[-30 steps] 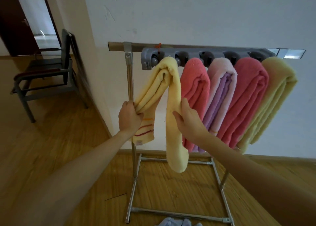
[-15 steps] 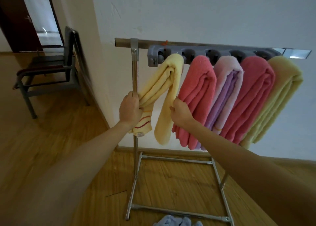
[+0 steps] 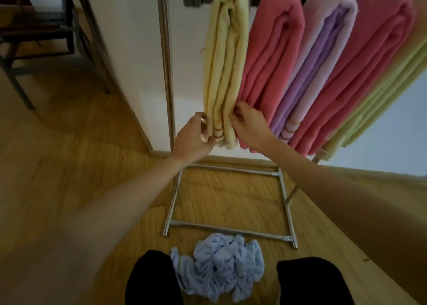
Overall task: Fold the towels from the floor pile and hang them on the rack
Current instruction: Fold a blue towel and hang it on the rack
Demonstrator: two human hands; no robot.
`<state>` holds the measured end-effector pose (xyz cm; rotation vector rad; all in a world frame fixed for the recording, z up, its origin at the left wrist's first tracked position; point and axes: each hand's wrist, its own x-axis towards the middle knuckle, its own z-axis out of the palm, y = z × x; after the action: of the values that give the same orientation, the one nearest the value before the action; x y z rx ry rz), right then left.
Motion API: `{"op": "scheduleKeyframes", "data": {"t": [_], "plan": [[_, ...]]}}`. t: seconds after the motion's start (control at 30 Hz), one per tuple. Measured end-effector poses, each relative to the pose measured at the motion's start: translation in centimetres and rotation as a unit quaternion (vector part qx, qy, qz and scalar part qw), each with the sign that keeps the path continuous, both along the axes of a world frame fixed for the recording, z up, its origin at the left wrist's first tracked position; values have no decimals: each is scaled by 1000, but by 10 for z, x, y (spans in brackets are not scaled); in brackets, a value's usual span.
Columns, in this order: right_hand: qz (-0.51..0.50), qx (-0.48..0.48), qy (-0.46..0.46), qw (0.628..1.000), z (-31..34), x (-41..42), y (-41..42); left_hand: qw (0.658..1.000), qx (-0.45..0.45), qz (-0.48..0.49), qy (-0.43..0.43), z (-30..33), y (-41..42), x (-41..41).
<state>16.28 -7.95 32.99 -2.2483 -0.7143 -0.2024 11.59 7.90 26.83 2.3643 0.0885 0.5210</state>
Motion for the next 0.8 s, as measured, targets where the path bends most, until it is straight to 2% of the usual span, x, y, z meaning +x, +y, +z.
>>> {"op": "scheduleKeyframes", "data": {"t": [0.1, 0.2, 0.3, 0.43, 0.5, 0.63, 0.8], "plan": [[1, -21, 34, 999, -62, -14, -27, 995, 16, -6, 94, -65, -1, -21], [4, -134, 114, 984, -144, -26, -57, 982, 7, -6, 190, -134, -10, -42], [27, -255, 224, 940, -227, -42, -85, 958, 18, -19, 285, -201, -26, -60], [60, -345, 333, 876, -320, -64, -113, 917, 29, -59, 394, -282, -44, -83], [65, -370, 372, 849, -362, -75, -122, 901, 34, -70, 427, -318, -50, -93], [76, -386, 417, 819, -434, -91, -129, 872, 14, -89, 481, -381, -61, -103], [92, -366, 433, 819, -504, -99, -121, 860, -20, -84, 502, -439, -84, -107]]}}
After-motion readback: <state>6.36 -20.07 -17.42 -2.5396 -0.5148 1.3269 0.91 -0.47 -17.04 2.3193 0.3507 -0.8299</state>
